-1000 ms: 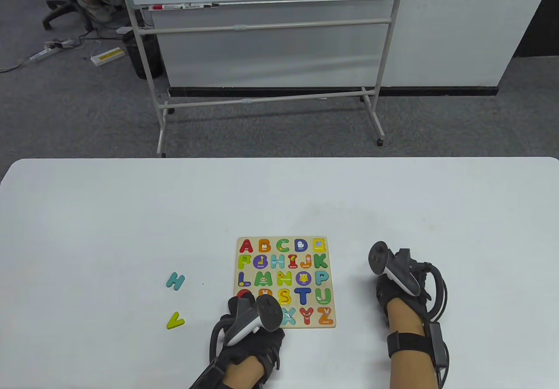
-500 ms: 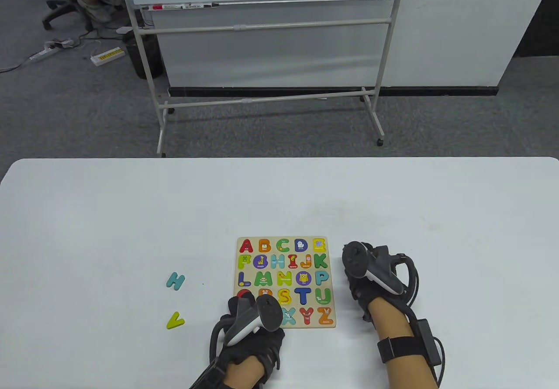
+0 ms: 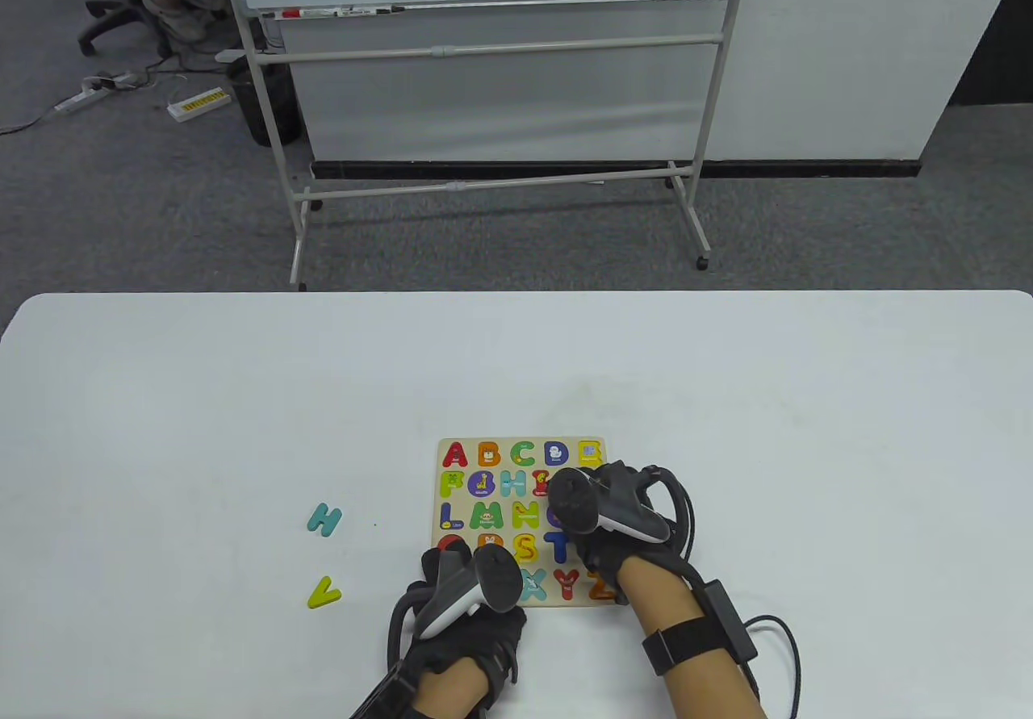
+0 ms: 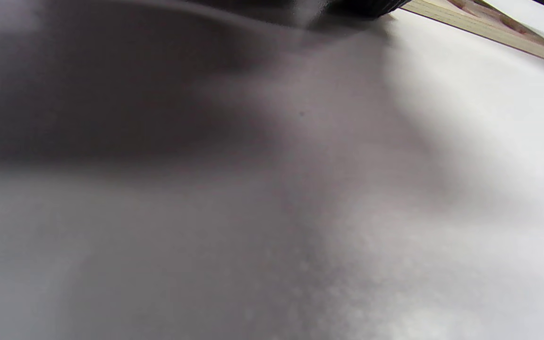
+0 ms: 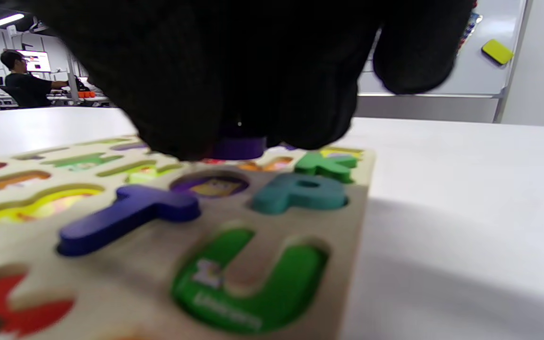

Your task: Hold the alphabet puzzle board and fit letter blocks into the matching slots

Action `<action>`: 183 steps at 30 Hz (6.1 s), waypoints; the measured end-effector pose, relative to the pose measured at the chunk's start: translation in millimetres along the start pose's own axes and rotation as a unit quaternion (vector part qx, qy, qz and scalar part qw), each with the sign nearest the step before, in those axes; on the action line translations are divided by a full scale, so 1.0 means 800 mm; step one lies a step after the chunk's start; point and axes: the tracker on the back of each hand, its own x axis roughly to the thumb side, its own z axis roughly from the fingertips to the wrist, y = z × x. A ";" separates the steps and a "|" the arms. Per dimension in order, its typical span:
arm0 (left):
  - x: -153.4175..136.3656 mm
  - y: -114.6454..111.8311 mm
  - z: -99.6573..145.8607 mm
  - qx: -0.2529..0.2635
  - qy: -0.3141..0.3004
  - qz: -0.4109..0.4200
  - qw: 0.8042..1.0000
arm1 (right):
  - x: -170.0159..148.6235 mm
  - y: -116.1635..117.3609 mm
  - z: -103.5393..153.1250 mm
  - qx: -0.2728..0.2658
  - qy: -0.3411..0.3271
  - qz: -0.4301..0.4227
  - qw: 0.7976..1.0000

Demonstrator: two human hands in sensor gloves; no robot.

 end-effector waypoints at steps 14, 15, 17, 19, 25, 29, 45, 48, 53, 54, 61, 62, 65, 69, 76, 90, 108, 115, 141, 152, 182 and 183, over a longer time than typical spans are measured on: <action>0.000 0.000 0.000 0.000 0.001 0.001 1.000 | 0.004 0.016 -0.009 -0.001 -0.007 0.012 1.000; 0.000 0.000 0.000 0.000 0.001 0.001 1.000 | 0.004 0.015 -0.009 -0.003 -0.007 0.013 1.000; 0.000 0.000 -0.001 0.000 0.001 0.002 1.000 | 0.003 0.014 -0.009 -0.003 -0.007 0.011 1.000; 0.000 0.000 -0.001 -0.001 0.001 0.001 1.000 | 0.003 0.013 -0.009 -0.009 -0.008 0.014 1.000; 0.000 0.000 -0.001 0.000 0.001 0.003 1.000 | -0.002 0.015 -0.009 -0.025 0.005 -0.001 1.000; 0.000 0.000 -0.001 0.000 0.001 0.003 1.000 | 0.000 0.014 -0.008 -0.031 0.007 0.002 0.999; 0.001 0.000 -0.001 -0.003 0.000 0.003 1.000 | 0.003 0.014 0.000 0.060 -0.012 0.036 0.997; 0.002 0.001 -0.001 -0.001 0.004 -0.003 1.000 | -0.008 0.009 0.006 0.046 0.002 -0.008 0.999; 0.002 0.001 -0.001 -0.001 0.004 -0.001 1.000 | -0.036 0.002 0.029 0.069 0.005 -0.048 0.996; 0.002 0.001 -0.001 -0.002 0.004 -0.001 1.000 | -0.038 0.003 0.035 0.074 0.000 -0.044 0.996; 0.003 0.002 -0.002 -0.004 0.004 -0.002 1.000 | -0.048 0.032 0.092 0.108 -0.053 -0.051 0.991; 0.003 0.002 -0.002 -0.004 0.004 -0.003 1.000 | -0.047 0.036 0.097 0.118 -0.059 -0.052 0.990; 0.003 0.002 -0.002 -0.005 0.004 -0.005 1.000 | -0.037 0.050 0.112 0.135 -0.091 -0.026 0.986; 0.003 0.002 -0.002 -0.005 0.004 -0.005 1.000 | -0.027 0.068 0.120 0.167 -0.118 -0.043 0.978; 0.003 0.001 -0.002 -0.006 0.003 0.000 1.000 | -0.027 0.082 0.126 0.191 -0.125 -0.006 0.974; 0.004 0.000 0.001 0.030 0.011 -0.019 0.999 | -0.026 0.107 0.128 0.270 -0.118 0.049 0.954; -0.078 0.152 0.130 0.226 -0.122 -0.354 0.899 | -0.025 0.103 0.129 0.270 -0.120 0.051 0.954; -0.176 0.127 0.096 0.129 -0.067 -0.351 0.925 | -0.024 0.102 0.130 0.268 -0.119 0.051 0.955; -0.198 0.079 0.050 0.115 -0.085 -0.271 0.952 | -0.022 0.102 0.128 0.261 -0.121 0.057 0.956; -0.190 0.079 0.050 0.192 -0.095 -0.255 0.943 | -0.022 0.102 0.128 0.261 -0.120 0.057 0.956; -0.059 0.096 0.007 0.154 0.008 -0.030 0.988 | -0.022 0.101 0.128 0.254 -0.116 0.046 0.959; -0.056 0.095 0.006 0.147 0.015 -0.034 0.988 | -0.022 0.101 0.128 0.254 -0.117 0.045 0.959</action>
